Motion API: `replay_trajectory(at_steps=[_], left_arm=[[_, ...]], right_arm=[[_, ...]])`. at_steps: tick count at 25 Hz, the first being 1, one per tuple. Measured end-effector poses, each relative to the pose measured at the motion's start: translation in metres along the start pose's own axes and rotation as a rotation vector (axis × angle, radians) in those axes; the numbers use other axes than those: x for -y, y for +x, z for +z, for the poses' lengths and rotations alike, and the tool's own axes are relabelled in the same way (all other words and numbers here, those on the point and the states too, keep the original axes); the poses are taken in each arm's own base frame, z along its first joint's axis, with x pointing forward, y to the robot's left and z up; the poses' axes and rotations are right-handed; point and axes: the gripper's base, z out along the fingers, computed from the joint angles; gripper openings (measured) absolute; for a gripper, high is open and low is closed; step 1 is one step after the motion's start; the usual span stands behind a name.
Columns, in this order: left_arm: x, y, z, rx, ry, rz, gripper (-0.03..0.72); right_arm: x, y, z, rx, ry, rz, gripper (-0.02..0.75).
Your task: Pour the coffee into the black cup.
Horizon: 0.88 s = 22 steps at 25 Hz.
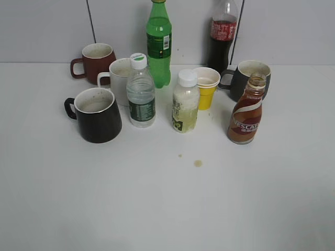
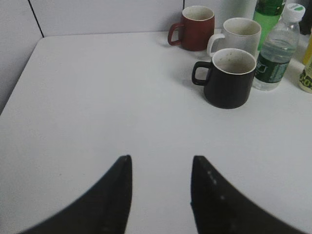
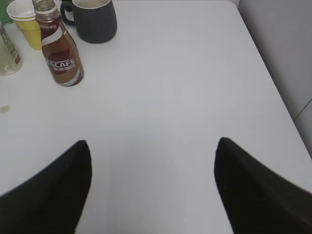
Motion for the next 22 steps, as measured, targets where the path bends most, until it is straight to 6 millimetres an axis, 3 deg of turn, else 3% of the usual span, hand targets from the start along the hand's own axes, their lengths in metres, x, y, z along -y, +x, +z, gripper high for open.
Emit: replay_trajectory(at_steps=[22], left_arm=[[0.0,0.0,0.0,0.0,0.0,0.0,0.314]], right_arm=[[0.0,0.0,0.0,0.0,0.0,0.0,0.587]])
